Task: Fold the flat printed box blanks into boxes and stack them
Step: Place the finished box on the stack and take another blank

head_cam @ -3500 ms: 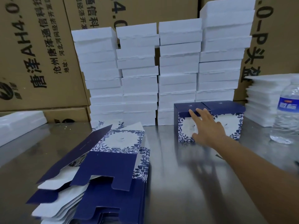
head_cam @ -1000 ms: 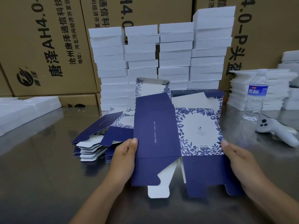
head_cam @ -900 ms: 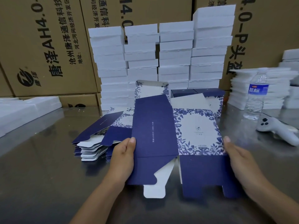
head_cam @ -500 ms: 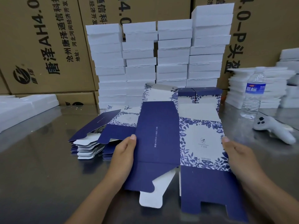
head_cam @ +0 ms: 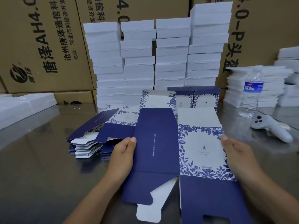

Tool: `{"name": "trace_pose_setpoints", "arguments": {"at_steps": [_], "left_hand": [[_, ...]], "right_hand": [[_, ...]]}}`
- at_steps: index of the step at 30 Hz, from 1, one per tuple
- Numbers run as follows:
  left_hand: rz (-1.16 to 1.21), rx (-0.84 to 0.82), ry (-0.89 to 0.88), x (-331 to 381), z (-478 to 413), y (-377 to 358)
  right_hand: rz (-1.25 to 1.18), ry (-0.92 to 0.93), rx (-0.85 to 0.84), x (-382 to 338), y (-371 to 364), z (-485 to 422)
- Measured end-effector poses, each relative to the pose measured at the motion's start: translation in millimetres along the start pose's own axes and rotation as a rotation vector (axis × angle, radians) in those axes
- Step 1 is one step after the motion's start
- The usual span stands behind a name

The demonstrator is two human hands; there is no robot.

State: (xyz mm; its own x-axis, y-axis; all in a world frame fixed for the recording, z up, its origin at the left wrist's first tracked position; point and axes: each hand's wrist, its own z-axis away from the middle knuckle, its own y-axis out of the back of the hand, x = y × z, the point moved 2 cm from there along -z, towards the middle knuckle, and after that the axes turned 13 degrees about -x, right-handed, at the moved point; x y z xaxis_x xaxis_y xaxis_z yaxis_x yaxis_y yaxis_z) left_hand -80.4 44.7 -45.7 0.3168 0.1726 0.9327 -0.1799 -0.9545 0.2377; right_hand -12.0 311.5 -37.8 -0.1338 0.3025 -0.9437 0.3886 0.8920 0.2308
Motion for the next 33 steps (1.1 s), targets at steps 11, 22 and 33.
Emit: {"name": "trace_pose_setpoints", "arguments": {"at_steps": [11, 22, 33], "left_hand": [[-0.175, 0.161, -0.048, 1.7, -2.1, 9.1], [0.158, 0.048, 0.098, -1.1, 1.7, 2.1], [0.119, -0.003, 0.141, 3.7, 4.3, 2.6]], "right_hand": [[0.023, 0.002, -0.129, -5.1, -7.5, 3.4], [-0.04, 0.004, -0.065, 8.6, 0.2, -6.1], [-0.068, -0.073, -0.089, 4.4, -0.5, -5.4]]}}
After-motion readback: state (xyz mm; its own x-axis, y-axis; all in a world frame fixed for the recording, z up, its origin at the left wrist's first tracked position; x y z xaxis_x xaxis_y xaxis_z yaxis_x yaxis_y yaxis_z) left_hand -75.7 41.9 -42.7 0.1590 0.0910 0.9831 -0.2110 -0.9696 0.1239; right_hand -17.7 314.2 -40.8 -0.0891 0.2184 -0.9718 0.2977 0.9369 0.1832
